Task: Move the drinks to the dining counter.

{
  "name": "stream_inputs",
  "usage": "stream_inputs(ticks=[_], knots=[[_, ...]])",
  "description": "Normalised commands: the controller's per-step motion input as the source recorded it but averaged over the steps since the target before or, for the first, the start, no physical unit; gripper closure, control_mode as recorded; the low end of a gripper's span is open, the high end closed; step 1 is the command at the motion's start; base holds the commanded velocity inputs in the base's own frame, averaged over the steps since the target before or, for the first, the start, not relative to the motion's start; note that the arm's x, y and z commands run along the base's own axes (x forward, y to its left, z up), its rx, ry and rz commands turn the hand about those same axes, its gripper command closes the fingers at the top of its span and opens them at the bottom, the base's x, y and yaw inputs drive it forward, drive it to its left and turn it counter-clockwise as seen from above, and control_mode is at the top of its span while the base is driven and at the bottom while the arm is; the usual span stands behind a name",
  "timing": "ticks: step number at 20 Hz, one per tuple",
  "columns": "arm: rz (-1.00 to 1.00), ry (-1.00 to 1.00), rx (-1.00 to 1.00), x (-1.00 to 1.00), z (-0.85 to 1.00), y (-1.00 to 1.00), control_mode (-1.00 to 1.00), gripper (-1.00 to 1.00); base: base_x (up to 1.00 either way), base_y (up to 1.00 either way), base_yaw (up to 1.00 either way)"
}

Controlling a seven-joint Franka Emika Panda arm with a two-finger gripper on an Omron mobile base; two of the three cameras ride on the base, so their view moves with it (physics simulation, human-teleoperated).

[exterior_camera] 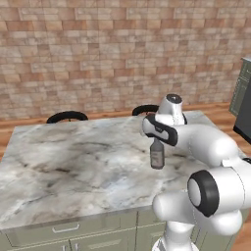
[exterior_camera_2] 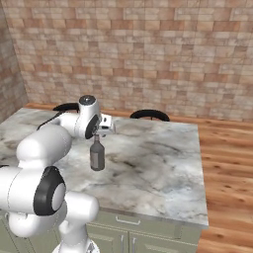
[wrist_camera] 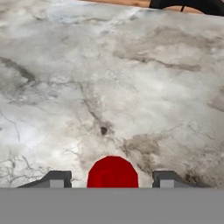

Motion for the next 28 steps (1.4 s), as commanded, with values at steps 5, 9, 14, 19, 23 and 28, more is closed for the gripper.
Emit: stream_inputs(ticks=[5, 9, 14, 19, 23, 28], knots=[[0.04, 0.0, 0.0, -0.07, -0.11, 0.0, -1.0, -1.0, 0.0, 0.0, 0.0], [0.07, 0.0, 0.0, -0.27, -0.11, 0.0, -1.0, -1.0, 0.0, 0.0, 0.0], [0.07, 0.0, 0.0, -0.38, -0.05, 0.0, -1.0, -1.0, 0.0, 0.0, 0.0], [0.05, 0.0, 0.0, -0.2, 0.0, 0.0, -1.0, -1.0, 0.0, 0.0, 0.0], [0.04, 0.0, 0.0, -0.03, 0.0, 0.0, -1.0, -1.0, 0.0, 0.0, 0.0], [0.03, 0.0, 0.0, -0.06, 0.0, 0.0, -1.0, -1.0, 0.0, 0.0, 0.0]])
